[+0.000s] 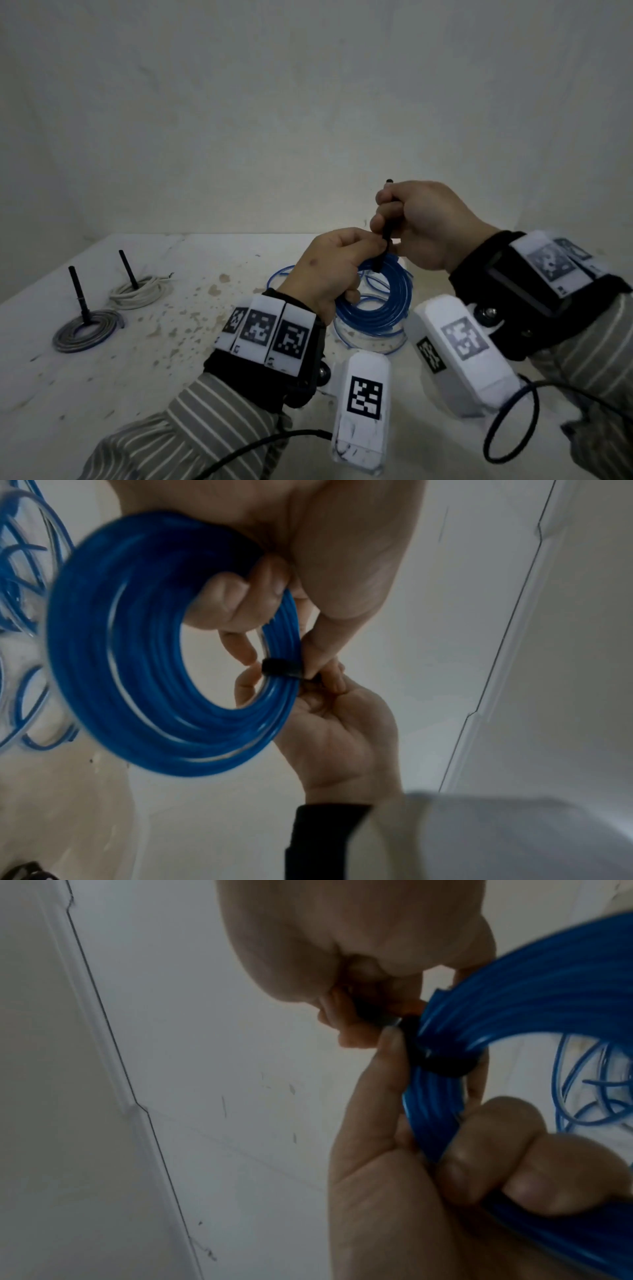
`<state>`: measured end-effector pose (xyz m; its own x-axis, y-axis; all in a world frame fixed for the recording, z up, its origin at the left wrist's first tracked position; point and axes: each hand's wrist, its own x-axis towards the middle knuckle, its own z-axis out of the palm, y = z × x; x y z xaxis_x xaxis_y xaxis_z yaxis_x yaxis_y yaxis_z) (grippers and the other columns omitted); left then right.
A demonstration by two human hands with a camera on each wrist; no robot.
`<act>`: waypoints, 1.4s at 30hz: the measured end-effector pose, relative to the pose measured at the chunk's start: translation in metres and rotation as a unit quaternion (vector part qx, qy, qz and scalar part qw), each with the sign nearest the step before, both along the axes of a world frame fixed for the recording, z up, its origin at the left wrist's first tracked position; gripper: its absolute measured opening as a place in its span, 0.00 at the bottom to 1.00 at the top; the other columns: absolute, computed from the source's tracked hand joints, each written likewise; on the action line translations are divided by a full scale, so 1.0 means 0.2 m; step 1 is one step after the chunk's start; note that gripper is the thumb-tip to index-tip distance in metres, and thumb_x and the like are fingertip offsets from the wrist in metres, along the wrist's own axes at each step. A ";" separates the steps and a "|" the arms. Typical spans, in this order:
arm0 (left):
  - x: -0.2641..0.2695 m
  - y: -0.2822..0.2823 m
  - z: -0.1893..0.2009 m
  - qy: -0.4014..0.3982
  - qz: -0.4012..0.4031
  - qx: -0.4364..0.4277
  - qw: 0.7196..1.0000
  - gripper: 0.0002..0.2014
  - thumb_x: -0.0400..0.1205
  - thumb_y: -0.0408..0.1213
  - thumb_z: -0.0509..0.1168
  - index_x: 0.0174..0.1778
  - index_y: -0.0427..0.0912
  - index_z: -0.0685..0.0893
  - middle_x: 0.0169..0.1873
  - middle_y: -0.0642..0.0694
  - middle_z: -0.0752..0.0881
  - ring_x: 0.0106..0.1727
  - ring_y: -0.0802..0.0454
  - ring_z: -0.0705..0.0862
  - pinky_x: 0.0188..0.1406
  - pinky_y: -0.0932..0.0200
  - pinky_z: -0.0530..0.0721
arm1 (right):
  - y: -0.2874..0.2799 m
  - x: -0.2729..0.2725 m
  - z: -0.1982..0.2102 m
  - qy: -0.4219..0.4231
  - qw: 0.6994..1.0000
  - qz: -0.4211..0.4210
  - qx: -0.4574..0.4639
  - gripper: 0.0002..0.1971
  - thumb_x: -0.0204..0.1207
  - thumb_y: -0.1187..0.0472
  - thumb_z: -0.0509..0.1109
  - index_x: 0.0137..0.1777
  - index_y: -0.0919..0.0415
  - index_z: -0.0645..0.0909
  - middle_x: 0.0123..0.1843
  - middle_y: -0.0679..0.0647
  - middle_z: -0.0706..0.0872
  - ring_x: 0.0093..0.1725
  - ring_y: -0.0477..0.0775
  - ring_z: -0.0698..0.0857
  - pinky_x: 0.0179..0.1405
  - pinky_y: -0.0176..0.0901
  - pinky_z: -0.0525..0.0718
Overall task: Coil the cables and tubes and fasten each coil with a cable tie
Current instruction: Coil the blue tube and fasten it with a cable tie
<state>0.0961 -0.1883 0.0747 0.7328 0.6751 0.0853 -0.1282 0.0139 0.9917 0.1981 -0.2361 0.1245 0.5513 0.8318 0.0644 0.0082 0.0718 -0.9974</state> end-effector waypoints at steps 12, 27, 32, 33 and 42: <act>0.01 -0.02 0.00 0.013 0.006 0.003 1.000 0.06 0.81 0.35 0.63 0.45 0.37 0.83 0.29 0.44 0.80 0.13 0.58 0.60 0.14 0.69 0.62 | 0.04 0.01 0.10 -0.169 0.978 -0.009 -0.120 0.14 0.77 0.69 0.51 0.31 0.59 0.68 0.11 0.46 0.66 0.13 0.44 0.67 0.24 0.38 0.56; -0.07 0.15 -0.14 -0.023 0.124 0.000 0.992 0.08 0.82 0.29 0.62 0.54 0.41 0.82 0.36 0.42 0.87 0.24 0.60 0.85 0.23 0.69 0.80 | -0.02 0.06 -0.18 -0.202 0.950 0.163 -0.173 0.08 0.79 0.61 0.67 0.46 0.65 0.84 0.38 0.55 0.89 0.38 0.49 0.87 0.38 0.42 0.86; -0.08 0.18 -0.18 -0.025 0.098 -0.025 0.995 0.07 0.81 0.27 0.62 0.50 0.40 0.83 0.37 0.41 0.87 0.26 0.58 0.86 0.24 0.68 0.81 | -0.01 0.08 -0.23 -0.202 0.961 0.130 -0.136 0.03 0.74 0.69 0.70 0.42 0.70 0.85 0.34 0.59 0.89 0.31 0.48 0.88 0.33 0.35 0.87; -0.08 0.19 -0.18 -0.024 0.083 -0.035 0.996 0.07 0.81 0.27 0.62 0.50 0.39 0.83 0.38 0.41 0.87 0.27 0.57 0.86 0.25 0.68 0.82 | -0.01 0.08 -0.23 -0.177 0.968 0.131 -0.121 0.03 0.73 0.71 0.70 0.42 0.71 0.85 0.34 0.60 0.89 0.31 0.49 0.88 0.34 0.36 0.88; -0.17 0.26 -0.15 0.062 0.008 -0.011 0.998 0.06 0.79 0.28 0.64 0.45 0.38 0.86 0.32 0.45 0.89 0.32 0.55 0.89 0.32 0.63 0.87 | 0.03 0.07 -0.25 -0.143 0.976 0.136 -0.095 0.05 0.71 0.76 0.70 0.37 0.69 0.83 0.28 0.57 0.88 0.27 0.49 0.87 0.27 0.34 0.84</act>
<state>0.0628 -0.1353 0.0450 0.7258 0.6877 -0.0202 -0.0050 0.0346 0.9994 0.2122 -0.2305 0.0739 0.2897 0.9570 0.0146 0.2950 -0.0748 -0.9526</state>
